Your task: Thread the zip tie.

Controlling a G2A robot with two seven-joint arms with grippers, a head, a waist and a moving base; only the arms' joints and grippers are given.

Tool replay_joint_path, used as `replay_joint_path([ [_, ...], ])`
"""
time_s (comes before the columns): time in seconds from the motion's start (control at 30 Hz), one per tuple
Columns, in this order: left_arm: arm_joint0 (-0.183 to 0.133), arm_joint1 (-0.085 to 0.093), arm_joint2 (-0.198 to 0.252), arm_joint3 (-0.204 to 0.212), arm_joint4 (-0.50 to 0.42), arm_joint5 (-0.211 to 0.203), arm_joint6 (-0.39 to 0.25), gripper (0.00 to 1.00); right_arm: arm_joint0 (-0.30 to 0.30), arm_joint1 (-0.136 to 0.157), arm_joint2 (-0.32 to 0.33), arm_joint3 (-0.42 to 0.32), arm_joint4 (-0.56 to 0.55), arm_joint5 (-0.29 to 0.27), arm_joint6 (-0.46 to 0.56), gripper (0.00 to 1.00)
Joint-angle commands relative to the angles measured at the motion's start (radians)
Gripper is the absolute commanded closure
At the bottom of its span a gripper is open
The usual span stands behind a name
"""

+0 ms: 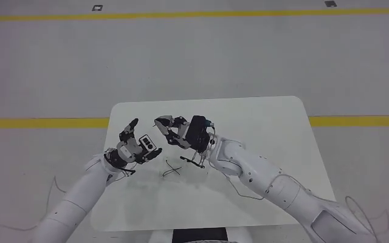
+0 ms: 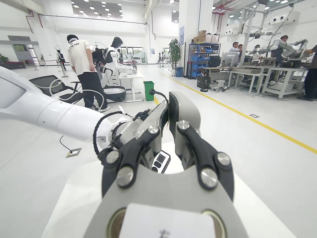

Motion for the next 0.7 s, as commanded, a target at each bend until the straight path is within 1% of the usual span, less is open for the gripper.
replay_joint_path([
  [0.0,0.006,-0.002,0.000,-0.003,0.000,0.000,-0.015,0.00,-0.007,0.002,-0.002,-0.001,-0.010,-0.001,-0.016,1.00],
  [0.17,0.013,-0.004,0.003,-0.014,0.000,0.000,-0.022,0.00,0.008,0.015,-0.038,0.022,-0.019,-0.001,-0.082,1.00],
  [0.23,0.014,-0.005,0.002,-0.015,0.000,0.000,-0.022,0.14,0.020,0.021,-0.058,0.032,-0.013,-0.001,-0.117,1.00],
  [0.27,0.014,-0.005,0.002,-0.015,0.000,0.000,-0.022,0.24,0.027,0.024,-0.067,0.037,-0.012,-0.001,-0.128,1.00],
  [0.3,0.015,-0.006,0.002,-0.015,0.000,0.000,-0.022,0.41,0.037,0.027,-0.080,0.043,-0.013,-0.001,-0.144,1.00],
  [0.33,0.015,-0.007,0.003,-0.015,0.000,0.000,-0.022,0.50,0.044,0.029,-0.092,0.047,-0.011,-0.001,-0.156,1.00],
  [0.37,0.014,-0.007,0.003,-0.015,0.000,0.000,-0.022,0.53,0.052,0.031,-0.103,0.052,-0.009,-0.001,-0.167,1.00],
  [0.47,0.014,-0.009,0.004,-0.016,0.000,0.000,-0.022,0.69,0.078,0.038,-0.143,0.070,-0.004,-0.001,-0.202,1.00],
  [0.67,0.015,-0.013,0.003,-0.015,0.000,0.000,-0.022,0.80,0.129,0.048,-0.215,0.100,0.002,-0.001,-0.272,1.00],
])
